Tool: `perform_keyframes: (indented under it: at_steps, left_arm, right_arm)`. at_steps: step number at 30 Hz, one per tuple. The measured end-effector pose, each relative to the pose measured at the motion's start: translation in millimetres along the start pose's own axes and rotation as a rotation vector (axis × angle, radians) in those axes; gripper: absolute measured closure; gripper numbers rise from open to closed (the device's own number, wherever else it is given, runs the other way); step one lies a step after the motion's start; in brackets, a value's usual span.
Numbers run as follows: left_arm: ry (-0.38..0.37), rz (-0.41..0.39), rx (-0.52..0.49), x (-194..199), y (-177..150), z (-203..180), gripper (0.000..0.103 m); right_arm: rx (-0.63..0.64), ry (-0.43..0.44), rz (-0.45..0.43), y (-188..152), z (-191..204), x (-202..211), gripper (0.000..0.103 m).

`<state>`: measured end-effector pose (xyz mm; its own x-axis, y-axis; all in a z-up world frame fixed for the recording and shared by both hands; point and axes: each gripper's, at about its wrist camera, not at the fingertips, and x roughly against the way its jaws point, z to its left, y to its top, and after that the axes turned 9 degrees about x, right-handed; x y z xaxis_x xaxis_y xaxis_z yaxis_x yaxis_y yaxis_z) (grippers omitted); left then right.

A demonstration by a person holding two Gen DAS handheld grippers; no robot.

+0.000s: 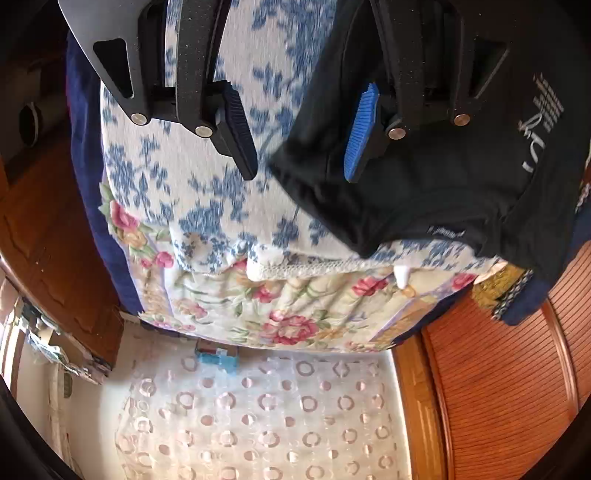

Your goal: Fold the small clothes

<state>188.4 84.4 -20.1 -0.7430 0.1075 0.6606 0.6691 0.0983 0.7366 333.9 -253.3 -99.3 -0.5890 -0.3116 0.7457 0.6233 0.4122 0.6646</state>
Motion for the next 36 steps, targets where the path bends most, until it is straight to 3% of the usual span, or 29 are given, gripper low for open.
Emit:
perform_keyframes:
  at_steps: [2,4,8,11,12,22,23,24,27,28,29,30,36]
  left_arm:
    - [-0.025,0.014,0.013,-11.0,7.2,4.3,0.030]
    - [0.003,0.035,0.006,-21.7,13.6,5.0,0.040]
    - [0.063,0.071,-0.028,-45.8,28.5,5.8,0.046]
    - [0.108,0.100,-0.041,-61.0,35.8,8.4,0.063]
    - [0.116,0.098,-0.044,-63.8,36.9,8.9,0.075]
    - [0.146,0.119,-0.074,-75.4,39.4,10.1,0.078]
    - [0.146,0.115,-0.087,-74.9,38.6,8.7,0.080]
    - [0.145,0.113,-0.098,-74.7,39.0,7.4,0.099]
    - [0.136,0.066,-0.127,-66.5,35.3,0.1,0.102]
    - [0.127,0.052,-0.132,-62.6,34.0,-1.8,0.102]
    - [0.119,0.029,-0.138,-55.9,31.5,-6.2,0.102]
    - [0.108,0.008,-0.142,-49.4,29.8,-9.4,0.102]
    - [0.012,-0.073,-0.132,1.9,16.9,-27.4,0.102]
  right_arm:
    - [-0.009,0.009,0.014,-5.9,0.0,0.1,0.051]
    - [-0.001,0.031,0.035,-11.8,2.3,-3.4,0.051]
    - [0.015,0.037,0.059,-17.9,8.3,-10.9,0.051]
    - [0.018,0.037,0.066,-17.8,11.4,-16.6,0.051]
    - [0.019,0.035,0.068,-17.3,12.0,-18.6,0.051]
    - [0.038,0.028,0.108,2.9,12.5,-41.3,0.051]
    - [0.042,0.025,0.110,4.4,12.8,-43.1,0.051]
    - [0.047,0.019,0.111,5.9,13.6,-45.0,0.051]
    - [0.074,0.002,0.112,9.2,18.2,-48.5,0.052]
    - [0.082,0.016,0.107,9.7,20.0,-48.3,0.057]
    - [0.091,0.042,0.102,10.7,21.5,-48.4,0.078]
    - [0.099,0.061,0.101,11.3,24.4,-47.6,0.091]
    - [0.109,0.041,-0.003,11.4,41.7,-12.9,0.096]
